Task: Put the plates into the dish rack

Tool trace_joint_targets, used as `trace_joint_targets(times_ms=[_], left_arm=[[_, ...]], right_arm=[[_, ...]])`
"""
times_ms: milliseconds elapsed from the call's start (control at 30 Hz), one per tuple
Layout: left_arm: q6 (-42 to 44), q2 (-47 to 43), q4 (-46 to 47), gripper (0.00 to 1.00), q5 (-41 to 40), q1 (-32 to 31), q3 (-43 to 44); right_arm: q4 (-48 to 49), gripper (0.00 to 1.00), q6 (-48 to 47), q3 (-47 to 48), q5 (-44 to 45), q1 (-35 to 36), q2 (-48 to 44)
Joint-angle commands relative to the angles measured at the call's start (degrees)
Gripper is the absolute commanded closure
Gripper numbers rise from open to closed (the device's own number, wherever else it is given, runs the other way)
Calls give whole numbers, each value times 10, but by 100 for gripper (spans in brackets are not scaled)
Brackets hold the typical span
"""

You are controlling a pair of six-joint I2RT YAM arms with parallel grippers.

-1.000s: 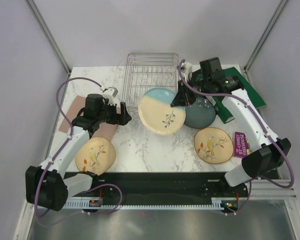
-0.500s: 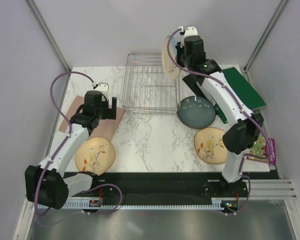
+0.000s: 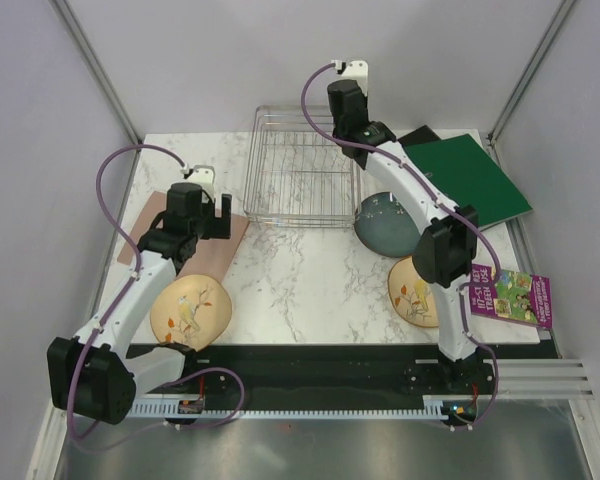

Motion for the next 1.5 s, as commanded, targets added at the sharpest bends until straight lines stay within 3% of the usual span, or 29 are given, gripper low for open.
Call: trace_joint_targets(times_ms=[0, 600, 700, 733, 767, 967, 1100, 1133, 1200, 1233, 1300, 1333, 1467], left_arm=[[-13, -13, 18, 3, -17, 4, -6], [17, -18, -15, 0, -41, 23, -7], [43, -28, -27, 0, -4, 41, -16], [43, -32, -27, 0, 11, 45, -21], [43, -36, -30, 0, 42, 53, -24], [80, -77, -63, 0, 72, 89, -41], [176, -123, -106, 0, 168, 205, -41], [194, -124, -141, 0, 216, 261, -38], [228, -123, -171, 2, 221, 290, -36], [238, -129, -197, 2, 222, 294, -38], [257, -134, -214, 4, 235, 294, -45], [253, -135, -215, 4, 236, 295, -47], [209, -127, -186, 5, 235, 299, -45]], right_arm=[[96, 100, -1, 50, 45, -1, -3], [68, 100, 32, 57, -1, -4, 98], [62, 88, 25, 31, -22, -7, 81], [62, 74, 21, 21, -23, -6, 75], [62, 67, 14, 16, -22, -6, 62], [57, 43, -21, -43, -20, -6, -29], [48, 25, -27, -155, -27, -8, -129], [41, 24, -26, -176, -68, -6, -172], [18, 23, -20, -238, -143, -7, -214], [11, 23, -17, -262, -257, -6, -253], [33, 22, -6, -359, -403, -5, -296], [54, 22, 18, -394, -543, -4, -325], [94, 28, 110, -476, -742, 45, -292]])
